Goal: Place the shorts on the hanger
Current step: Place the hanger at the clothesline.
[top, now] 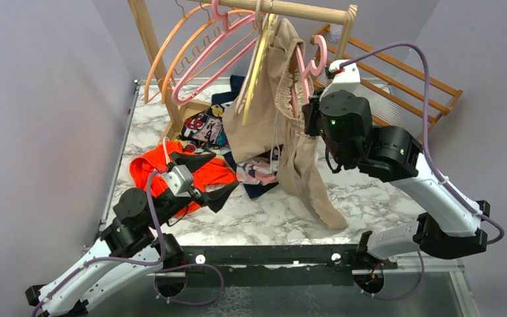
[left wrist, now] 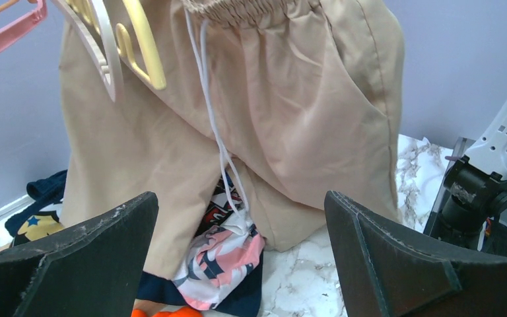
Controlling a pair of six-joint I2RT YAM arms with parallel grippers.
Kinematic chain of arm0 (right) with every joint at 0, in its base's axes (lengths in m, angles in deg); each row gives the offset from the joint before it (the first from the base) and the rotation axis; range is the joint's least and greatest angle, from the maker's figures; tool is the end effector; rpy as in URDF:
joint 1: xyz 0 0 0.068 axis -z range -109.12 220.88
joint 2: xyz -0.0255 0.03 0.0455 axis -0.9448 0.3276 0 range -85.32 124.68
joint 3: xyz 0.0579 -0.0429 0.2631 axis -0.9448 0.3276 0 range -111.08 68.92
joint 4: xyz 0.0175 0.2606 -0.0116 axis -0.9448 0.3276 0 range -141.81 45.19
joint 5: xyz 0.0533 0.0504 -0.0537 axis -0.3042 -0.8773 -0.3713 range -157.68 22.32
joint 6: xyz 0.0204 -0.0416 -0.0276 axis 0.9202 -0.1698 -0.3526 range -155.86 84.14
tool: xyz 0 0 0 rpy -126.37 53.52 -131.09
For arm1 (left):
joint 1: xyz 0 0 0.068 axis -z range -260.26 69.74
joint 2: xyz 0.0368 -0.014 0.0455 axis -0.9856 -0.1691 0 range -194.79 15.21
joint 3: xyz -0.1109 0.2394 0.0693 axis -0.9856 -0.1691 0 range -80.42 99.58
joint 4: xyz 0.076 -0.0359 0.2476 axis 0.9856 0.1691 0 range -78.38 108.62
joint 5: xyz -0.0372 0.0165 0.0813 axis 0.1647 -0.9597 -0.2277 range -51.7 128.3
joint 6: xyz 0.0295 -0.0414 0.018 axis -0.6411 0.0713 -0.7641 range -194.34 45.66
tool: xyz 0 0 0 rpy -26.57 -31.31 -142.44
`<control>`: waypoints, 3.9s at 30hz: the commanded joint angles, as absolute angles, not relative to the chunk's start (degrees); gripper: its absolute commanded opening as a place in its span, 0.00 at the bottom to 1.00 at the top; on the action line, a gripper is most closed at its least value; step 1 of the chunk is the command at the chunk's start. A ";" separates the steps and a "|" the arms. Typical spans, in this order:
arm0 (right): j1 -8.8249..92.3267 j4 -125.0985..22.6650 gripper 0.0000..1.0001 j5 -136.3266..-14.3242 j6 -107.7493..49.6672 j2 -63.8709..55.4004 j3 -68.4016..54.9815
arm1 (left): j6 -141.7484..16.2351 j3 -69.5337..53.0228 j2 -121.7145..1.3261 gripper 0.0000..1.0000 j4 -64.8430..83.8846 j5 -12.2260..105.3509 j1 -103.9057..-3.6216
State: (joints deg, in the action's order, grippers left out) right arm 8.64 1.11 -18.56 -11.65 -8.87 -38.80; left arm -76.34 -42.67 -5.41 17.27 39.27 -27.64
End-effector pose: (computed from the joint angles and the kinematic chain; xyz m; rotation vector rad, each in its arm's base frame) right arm 0.1293 0.1882 0.5126 -0.0564 1.8197 0.2294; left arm 0.0584 -0.0773 0.3579 0.6604 1.2468 -0.7488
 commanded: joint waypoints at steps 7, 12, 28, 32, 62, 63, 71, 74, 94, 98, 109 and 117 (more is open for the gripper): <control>9.16 -12.12 0.01 -9.09 -19.00 -7.16 -41.71 | -75.55 -43.88 -4.87 0.99 15.01 38.04 -27.49; 10.86 -13.69 0.01 -9.68 -20.14 -7.03 -41.15 | -75.52 -44.45 -5.22 0.99 14.45 38.26 -27.53; 18.89 -14.75 0.01 -18.90 -19.13 -4.28 -43.24 | -74.61 -46.18 -5.44 0.99 13.27 38.78 -27.52; 20.09 -15.96 0.01 -20.56 -19.02 -3.87 -43.70 | -74.85 -46.48 -5.37 0.99 13.11 38.92 -27.53; 24.47 -7.72 0.01 -32.22 -15.23 -1.74 -51.53 | -74.58 -50.10 0.05 0.99 16.11 37.69 -27.53; 24.47 -6.68 0.01 -32.92 -15.17 -1.42 -52.92 | -74.60 -50.17 -0.05 0.99 15.82 37.54 -27.53; 24.55 -8.89 0.01 -31.36 -17.42 -1.27 -49.97 | -73.05 -51.69 -0.87 0.99 13.33 37.79 -27.50; 24.89 -9.66 0.01 -31.78 -17.54 -0.54 -50.03 | -72.95 -52.17 -0.56 0.99 13.30 37.91 -27.47; 25.61 -12.92 0.01 -29.90 -15.85 3.02 -53.52 | -70.78 -56.92 2.84 0.99 11.62 38.74 -27.53; 25.70 -12.80 0.01 -28.65 -15.75 3.58 -53.32 | -70.72 -56.98 2.96 0.99 11.66 38.72 -27.53; 28.64 -12.50 0.01 -30.11 -13.61 4.91 -52.57 | -70.90 -57.13 2.12 0.99 11.66 38.74 -27.53; 29.22 -12.14 0.01 -32.07 -11.97 4.64 -49.67 | -70.91 -57.30 2.38 0.99 11.65 38.89 -27.47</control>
State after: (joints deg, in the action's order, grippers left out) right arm 28.90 -8.55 -30.98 -13.75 5.05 -50.14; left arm -71.35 -56.79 2.28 13.38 38.77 -27.64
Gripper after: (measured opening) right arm 0.052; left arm 0.990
